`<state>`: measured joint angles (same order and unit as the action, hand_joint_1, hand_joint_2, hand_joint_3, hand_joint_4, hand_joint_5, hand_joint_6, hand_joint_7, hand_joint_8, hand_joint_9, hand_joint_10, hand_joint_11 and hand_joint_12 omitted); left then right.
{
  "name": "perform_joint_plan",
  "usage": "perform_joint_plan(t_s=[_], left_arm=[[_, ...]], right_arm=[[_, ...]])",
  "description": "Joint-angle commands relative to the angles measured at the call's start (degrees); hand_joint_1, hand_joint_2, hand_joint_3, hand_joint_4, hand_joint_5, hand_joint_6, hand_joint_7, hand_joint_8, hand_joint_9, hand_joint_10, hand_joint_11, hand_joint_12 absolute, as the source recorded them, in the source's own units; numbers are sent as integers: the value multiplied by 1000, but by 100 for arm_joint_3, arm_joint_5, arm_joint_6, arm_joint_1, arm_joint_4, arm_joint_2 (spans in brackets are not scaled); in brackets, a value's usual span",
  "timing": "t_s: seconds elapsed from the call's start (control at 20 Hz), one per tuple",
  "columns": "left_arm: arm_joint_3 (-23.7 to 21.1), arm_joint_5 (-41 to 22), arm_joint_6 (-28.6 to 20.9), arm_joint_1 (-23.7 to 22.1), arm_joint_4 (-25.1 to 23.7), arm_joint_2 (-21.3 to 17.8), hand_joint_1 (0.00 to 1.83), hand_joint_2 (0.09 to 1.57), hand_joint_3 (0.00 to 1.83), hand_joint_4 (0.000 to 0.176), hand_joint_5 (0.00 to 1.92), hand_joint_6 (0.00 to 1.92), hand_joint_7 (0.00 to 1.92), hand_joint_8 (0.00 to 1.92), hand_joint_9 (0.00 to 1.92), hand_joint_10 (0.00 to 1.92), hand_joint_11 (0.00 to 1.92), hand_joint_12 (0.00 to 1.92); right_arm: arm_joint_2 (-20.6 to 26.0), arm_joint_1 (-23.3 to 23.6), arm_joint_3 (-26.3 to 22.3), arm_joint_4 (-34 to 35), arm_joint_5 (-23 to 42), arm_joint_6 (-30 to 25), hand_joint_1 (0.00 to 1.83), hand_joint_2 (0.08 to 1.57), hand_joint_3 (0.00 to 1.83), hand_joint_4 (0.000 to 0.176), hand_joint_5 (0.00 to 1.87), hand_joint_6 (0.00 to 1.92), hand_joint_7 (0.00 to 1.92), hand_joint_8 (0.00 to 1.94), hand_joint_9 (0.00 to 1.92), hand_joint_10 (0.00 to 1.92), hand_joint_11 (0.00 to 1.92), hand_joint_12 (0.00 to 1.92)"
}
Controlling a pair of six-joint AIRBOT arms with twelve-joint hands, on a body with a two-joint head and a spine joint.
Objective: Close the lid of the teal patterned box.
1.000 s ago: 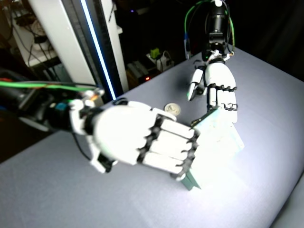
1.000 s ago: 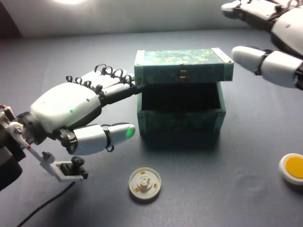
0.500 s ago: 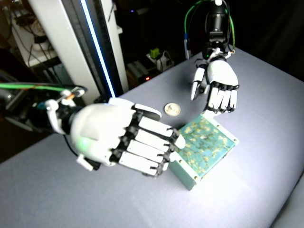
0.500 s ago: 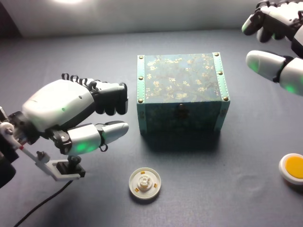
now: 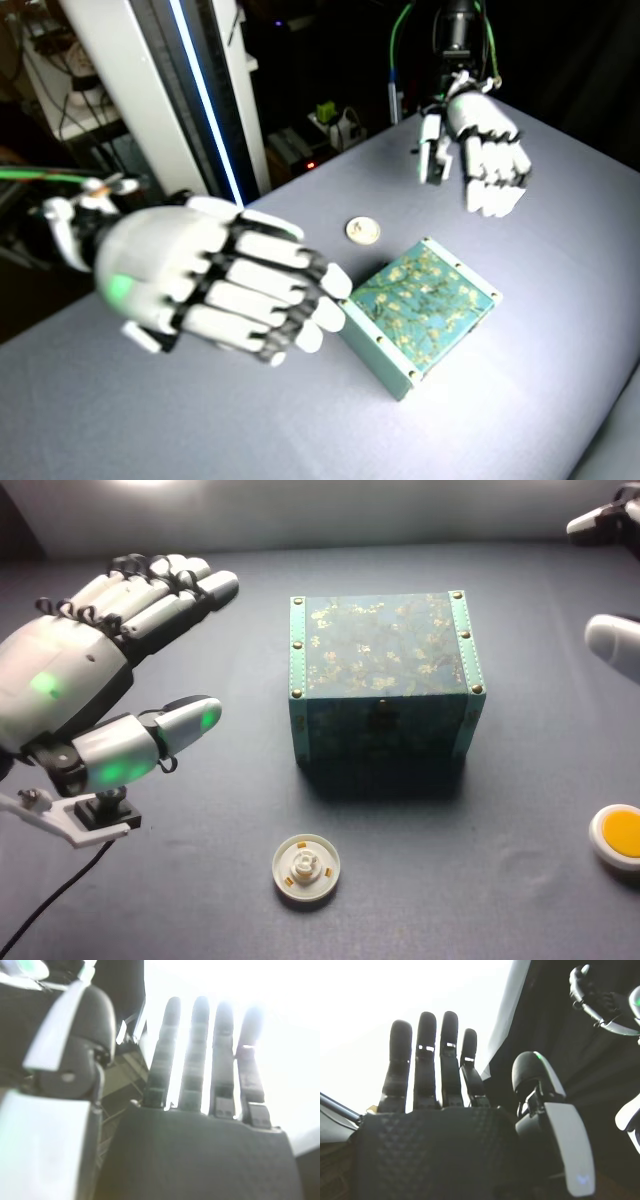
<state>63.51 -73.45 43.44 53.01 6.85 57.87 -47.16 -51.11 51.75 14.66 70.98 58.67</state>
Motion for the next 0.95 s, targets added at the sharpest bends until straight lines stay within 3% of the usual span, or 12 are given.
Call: perform_joint_plan(t_s=[0.0, 0.05, 0.1, 0.15, 0.2, 0.25, 0.3, 0.45, 0.5, 0.55, 0.7, 0.9], left_arm=[[-21, -814, -1, 9, 34, -70, 36, 1371, 0, 112, 0, 0, 0, 0, 0, 0, 0, 6], [-49, -880, 17, 50, 75, -99, 36, 1371, 0, 112, 0, 0, 0, 0, 0, 0, 0, 6], [-69, -936, 44, 74, 97, -117, 47, 1366, 0, 104, 0, 0, 0, 0, 0, 0, 0, 0], [-107, -1033, 98, 112, 142, -148, 107, 1330, 0, 130, 0, 0, 0, 0, 0, 0, 0, 0], [-149, -1140, 154, 161, 198, -195, 65, 1241, 0, 165, 0, 0, 0, 0, 0, 0, 0, 0], [-180, -1218, 181, 200, 235, -228, 2, 1217, 0, 150, 0, 0, 0, 0, 0, 0, 0, 0], [-222, -1303, 221, 243, 270, -269, 0, 1223, 0, 137, 0, 0, 0, 0, 0, 0, 0, 0], [-244, -1347, 245, 261, 286, -287, 0, 1211, 0, 130, 0, 0, 0, 0, 0, 0, 0, 0], [-269, -1397, 267, 282, 298, -309, 0, 1224, 0, 137, 0, 0, 0, 0, 0, 0, 0, 0], [-316, -1518, 318, 328, 327, -349, 6, 1202, 0, 174, 0, 0, 0, 0, 0, 0, 0, 0], [-393, -1771, 397, 452, 404, -440, 70, 1209, 0, 176, 0, 0, 0, 0, 0, 0, 0, 0], [-530, -2105, 532, 599, 514, -578, 51, 1194, 0, 171, 0, 0, 0, 0, 0, 0, 0, 0]], right_arm=[[96, -13, -31, -11, 988, -33, 75, 1454, 12, 0, 0, 230, 27, 25, 0, 148, 0, 1243], [143, -103, -90, 8, 1104, -33, 75, 1454, 12, 0, 0, 230, 27, 25, 0, 148, 0, 1243], [176, -166, -133, 13, 1205, -33, 83, 1475, 6, 0, 8, 53, 5, 4, 0, 29, 0, 978], [205, -222, -177, 15, 1302, -33, 136, 1509, 3, 12, 1, 10, 0, 0, 0, 5, 0, 311], [232, -287, -217, 15, 1398, -32, 101, 1518, 4, 20, 0, 1, 0, 0, 0, 0, 0, 61], [248, -327, -239, 15, 1448, -32, 14, 1495, 0, 3, 0, 0, 0, 0, 0, 0, 0, 1], [272, -367, -259, 17, 1480, -32, 3, 1461, 0, 7, 0, 0, 0, 0, 0, 0, 0, 0], [288, -389, -272, 31, 1490, -32, 0, 1413, 0, 17, 0, 0, 0, 0, 0, 0, 0, 0], [306, -411, -286, 46, 1507, -32, 0, 1377, 0, 24, 0, 0, 0, 0, 0, 0, 0, 0], [344, -461, -325, 77, 1582, -32, 14, 1366, 0, 22, 0, 0, 0, 0, 0, 0, 0, 0], [419, -578, -404, 83, 1836, -32, 0, 1379, 0, 1, 0, 0, 0, 0, 0, 0, 0, 0], [526, -704, -483, 140, 2193, -32, 0, 1337, 0, 3, 0, 0, 0, 0, 0, 0, 25, 12]])
